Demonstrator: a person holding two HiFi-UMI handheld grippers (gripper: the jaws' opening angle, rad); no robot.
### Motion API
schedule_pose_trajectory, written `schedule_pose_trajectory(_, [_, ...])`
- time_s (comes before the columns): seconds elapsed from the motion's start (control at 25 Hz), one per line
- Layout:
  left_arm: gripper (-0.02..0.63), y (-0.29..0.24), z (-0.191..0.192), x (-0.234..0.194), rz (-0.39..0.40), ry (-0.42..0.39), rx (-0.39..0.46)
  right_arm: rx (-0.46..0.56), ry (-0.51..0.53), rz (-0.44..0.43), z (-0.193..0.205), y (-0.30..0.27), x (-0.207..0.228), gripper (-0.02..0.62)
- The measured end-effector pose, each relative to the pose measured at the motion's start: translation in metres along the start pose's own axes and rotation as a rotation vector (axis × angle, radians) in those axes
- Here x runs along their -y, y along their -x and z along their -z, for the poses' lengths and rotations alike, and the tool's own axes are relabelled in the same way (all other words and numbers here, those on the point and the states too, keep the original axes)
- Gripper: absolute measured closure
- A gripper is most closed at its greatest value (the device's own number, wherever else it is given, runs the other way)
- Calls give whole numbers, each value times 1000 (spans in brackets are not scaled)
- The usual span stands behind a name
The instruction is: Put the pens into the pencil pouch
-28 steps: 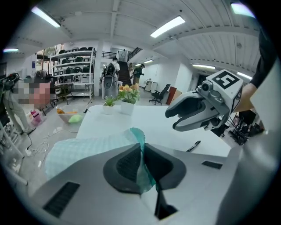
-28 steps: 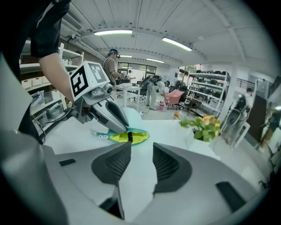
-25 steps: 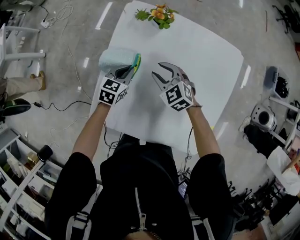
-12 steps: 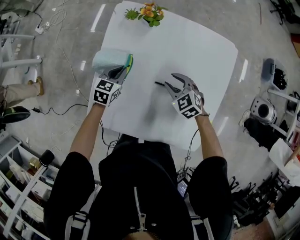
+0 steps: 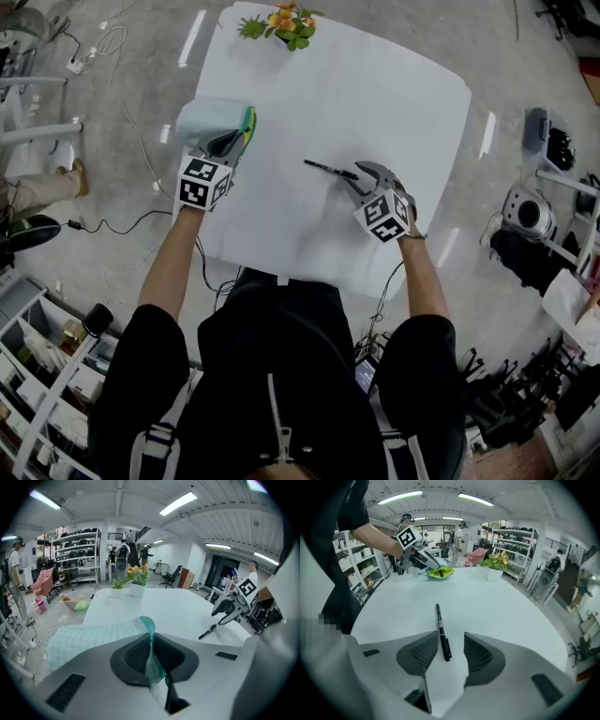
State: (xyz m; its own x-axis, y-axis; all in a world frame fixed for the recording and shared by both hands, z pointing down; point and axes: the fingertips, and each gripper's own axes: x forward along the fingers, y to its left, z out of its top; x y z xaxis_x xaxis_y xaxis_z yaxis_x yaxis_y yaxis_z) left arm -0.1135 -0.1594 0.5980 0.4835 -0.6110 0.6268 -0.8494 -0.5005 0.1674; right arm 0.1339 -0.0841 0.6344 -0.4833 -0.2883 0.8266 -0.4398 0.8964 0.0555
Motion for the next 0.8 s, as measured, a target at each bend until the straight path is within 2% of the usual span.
schedule_pose_trajectory(0.28, [561,0,3,0,-5,-2,-10,-66,-38,-54,30,-8,-9,416])
schedule_pose_trajectory(0.56, [561,0,5,-2,-10,1,-14,-88,-46,-73,38,-14,-10,469])
schedule_pose_trajectory(0.64, [561,1,5,-1,-10,1,-15,-96,-38,-73,38,-14,-13,513])
schedule_pose_trajectory(0.8, [561,1,5,-2,-11,1,-15,-97,-38,-69,38,-14,-12,521])
